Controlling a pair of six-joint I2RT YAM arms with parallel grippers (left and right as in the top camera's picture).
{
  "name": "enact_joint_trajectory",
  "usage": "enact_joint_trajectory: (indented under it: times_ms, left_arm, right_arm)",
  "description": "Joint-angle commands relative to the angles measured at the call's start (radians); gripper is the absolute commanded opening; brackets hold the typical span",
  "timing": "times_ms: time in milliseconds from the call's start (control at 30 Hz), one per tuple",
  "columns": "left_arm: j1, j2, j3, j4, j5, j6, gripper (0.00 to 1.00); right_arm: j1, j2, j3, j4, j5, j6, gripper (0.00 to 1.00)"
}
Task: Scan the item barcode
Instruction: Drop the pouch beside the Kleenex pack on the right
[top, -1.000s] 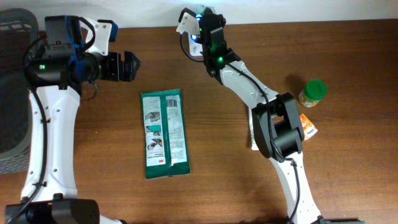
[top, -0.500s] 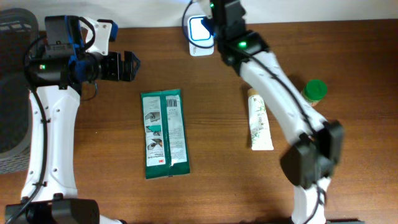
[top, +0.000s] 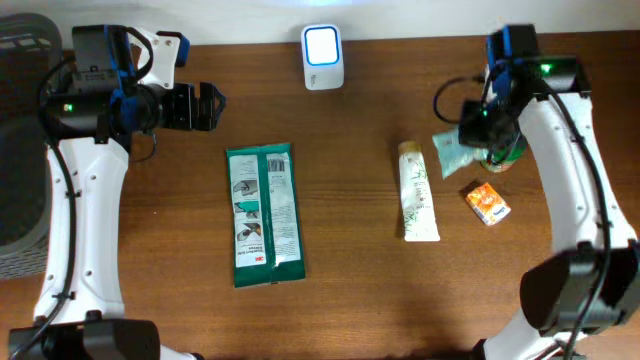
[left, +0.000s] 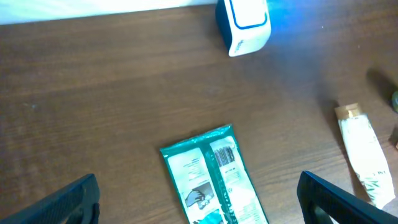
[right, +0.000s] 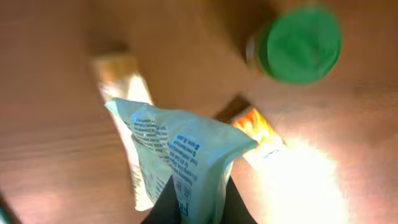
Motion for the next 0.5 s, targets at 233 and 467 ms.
enact_joint_trajectory:
  times_ms: [233, 467]
  left_arm:
    - [0.005, -0.006, 0.01, -0.001, 0.0, 0.017, 0.99]
    - [0.005, -0.006, 0.01, -0.001, 0.0, 0.016, 0.99]
  right_arm:
    - [-0.035, 0.004, -0.305, 0.298, 0.024, 0.002, 0.54]
    - [0.079, 0.03, 0.02, 0.097, -0.564, -0.125, 0.59]
